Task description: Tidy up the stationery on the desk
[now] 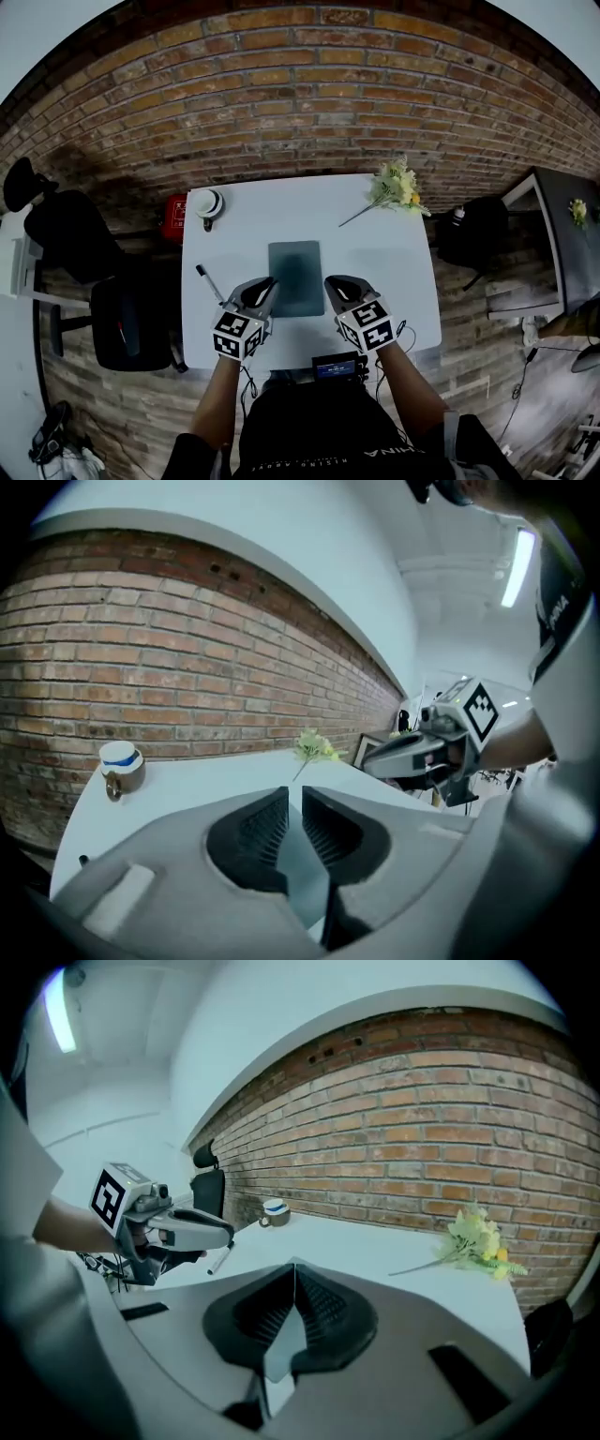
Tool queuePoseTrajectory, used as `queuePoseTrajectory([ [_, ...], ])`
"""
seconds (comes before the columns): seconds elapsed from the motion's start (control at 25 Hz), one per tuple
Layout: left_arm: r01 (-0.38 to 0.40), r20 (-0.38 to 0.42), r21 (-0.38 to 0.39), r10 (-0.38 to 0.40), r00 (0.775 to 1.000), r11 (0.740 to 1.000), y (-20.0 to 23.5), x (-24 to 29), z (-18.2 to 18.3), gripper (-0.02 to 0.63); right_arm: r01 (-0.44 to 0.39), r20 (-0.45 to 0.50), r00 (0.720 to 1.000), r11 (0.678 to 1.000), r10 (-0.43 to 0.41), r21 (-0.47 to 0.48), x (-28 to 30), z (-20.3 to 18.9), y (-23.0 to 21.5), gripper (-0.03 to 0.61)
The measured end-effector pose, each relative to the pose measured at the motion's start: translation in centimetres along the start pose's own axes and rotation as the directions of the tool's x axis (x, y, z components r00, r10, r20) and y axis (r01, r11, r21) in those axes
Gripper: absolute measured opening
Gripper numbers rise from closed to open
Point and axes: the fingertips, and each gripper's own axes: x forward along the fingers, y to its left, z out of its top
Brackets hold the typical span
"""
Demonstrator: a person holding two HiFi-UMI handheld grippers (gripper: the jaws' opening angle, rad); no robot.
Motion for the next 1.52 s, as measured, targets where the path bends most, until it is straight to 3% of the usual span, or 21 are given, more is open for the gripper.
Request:
queuePoseTrajectory([
  [0.2,0.004,0.091,0.016,-0.006,0.996,1.0,-1.4,-3.2,0.8,0.049,-0.023,0.029,0.999,0.999,0.025,-0.047,-0.8,0.8,1.4,0.014],
  [0.52,-0.06,0.126,-0.03,0.064,0.99,0.998,0.3,-6.6,-0.5,0.048,-0.016,0.021,1.0,0.997,0.017,-0.074,-1.2,0.7,1.4,0.014],
  [0.76,-0.103,0.162,-0.047,0.11,0.981,0.994,0.8,-7.8,-0.3,0.048,-0.055,0.006,0.998,0.994,0.055,-0.097,-0.6,0.4,2.6,0.014],
  [1.12,-0.196,0.158,-0.081,0.207,0.965,0.977,2.8,-11.0,-1.6,0.048,-0.153,-0.046,0.988,0.98,0.149,-0.129,2.5,0.3,6.0,0.014],
  [1.52,-0.335,0.139,-0.134,0.352,0.926,0.933,7.6,-16.7,-3.6,0.043,-0.252,-0.131,0.965,0.946,0.229,-0.203,9.3,2.1,12.9,0.014],
])
